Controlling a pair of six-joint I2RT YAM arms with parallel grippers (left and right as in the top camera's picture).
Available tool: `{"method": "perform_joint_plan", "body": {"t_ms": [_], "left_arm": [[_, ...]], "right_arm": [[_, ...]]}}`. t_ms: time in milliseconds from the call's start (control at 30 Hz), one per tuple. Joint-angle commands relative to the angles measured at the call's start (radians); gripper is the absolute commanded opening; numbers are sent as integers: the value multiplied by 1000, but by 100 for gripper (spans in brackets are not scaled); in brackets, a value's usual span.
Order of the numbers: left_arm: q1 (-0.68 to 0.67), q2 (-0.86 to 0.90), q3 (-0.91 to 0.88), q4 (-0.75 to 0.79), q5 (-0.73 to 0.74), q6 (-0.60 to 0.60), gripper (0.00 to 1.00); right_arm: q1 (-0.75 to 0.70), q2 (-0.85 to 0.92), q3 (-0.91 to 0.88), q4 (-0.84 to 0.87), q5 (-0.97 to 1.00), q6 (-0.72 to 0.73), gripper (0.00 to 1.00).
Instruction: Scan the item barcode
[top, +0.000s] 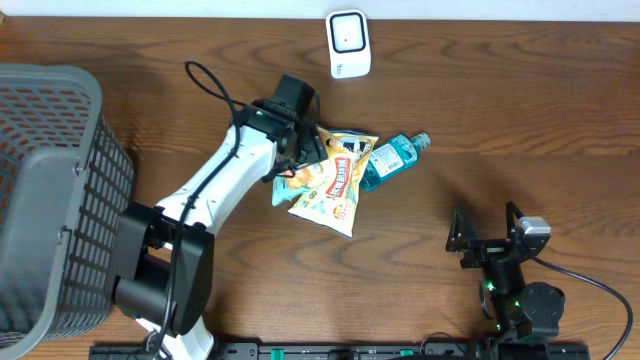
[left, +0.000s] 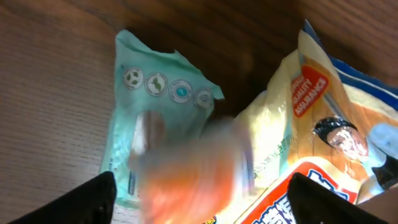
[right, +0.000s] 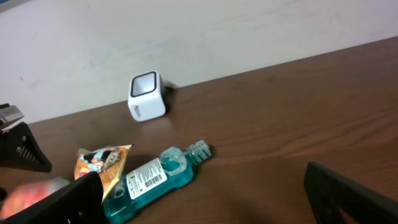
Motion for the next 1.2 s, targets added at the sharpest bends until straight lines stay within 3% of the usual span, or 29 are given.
{"method": "perform_joint_plan", "body": {"t_ms": [0,300,433,500,533,600,867,1167], "left_arm": [[-19,-3,-5,-3,-38,-5,90],[-27,-66,16,-3,-66,-4,90],[-27,-179,47,19,-164,6,91],[-27,-267,51,74,-216,43,92],[-27,-308,51,106,-237,63,99],[-27,-395,51,183,-282,103,98],[-27,-674,51,547,-357,497,98],[-27,-755,51,618,-739,897,98]], "right_arm": [[5,0,-1,-4,2,-16,99],[5,0,-1,-4,2,-16,99],[5,0,-1,-4,2,-16,99],[5,0,-1,-4,2,-16,99],[5,0,-1,-4,2,-16,99],[5,0,-1,-4,2,-16,99],[5,0,-1,-4,2,-16,99],[5,0,-1,-4,2,-16,99]]}}
